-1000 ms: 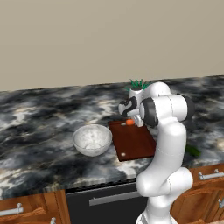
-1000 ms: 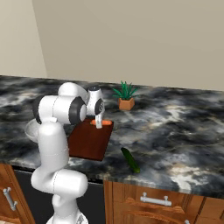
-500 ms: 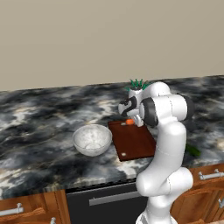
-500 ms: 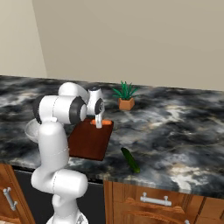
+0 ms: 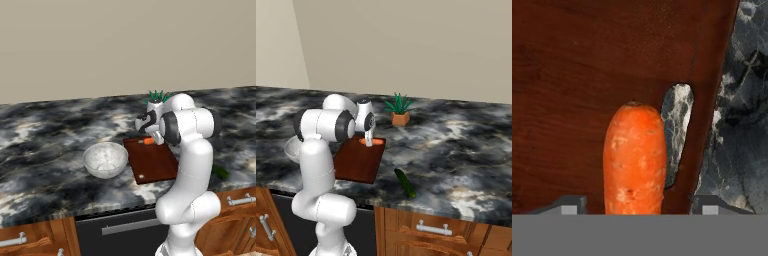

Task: Place the two vegetables and bowl onto the tray for setting up a vegetable dip station.

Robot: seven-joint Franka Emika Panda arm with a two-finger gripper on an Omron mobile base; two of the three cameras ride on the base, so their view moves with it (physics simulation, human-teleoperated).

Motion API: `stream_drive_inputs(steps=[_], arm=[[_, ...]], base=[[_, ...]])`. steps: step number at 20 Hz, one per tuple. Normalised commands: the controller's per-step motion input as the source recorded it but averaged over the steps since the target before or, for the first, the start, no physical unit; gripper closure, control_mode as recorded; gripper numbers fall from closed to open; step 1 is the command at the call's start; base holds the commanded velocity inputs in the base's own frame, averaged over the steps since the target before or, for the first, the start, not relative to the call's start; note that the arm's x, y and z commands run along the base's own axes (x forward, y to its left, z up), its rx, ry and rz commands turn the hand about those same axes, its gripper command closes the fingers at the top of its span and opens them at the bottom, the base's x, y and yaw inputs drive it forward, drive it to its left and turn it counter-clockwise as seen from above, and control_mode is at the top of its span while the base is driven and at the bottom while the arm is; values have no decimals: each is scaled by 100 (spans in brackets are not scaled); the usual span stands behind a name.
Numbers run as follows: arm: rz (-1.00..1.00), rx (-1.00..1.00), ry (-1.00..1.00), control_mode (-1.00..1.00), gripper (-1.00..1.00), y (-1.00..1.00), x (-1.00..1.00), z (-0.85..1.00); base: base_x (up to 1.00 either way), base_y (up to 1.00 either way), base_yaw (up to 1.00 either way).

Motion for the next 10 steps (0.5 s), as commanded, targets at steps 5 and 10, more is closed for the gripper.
stream_drive_inputs(steps=[5,10], arm=[[0,0,-2,-100,-100,-1,-9,0],[0,0,-5,-100,-100,-2,-54,32]], base=[[0,0,0],[0,0,0]])
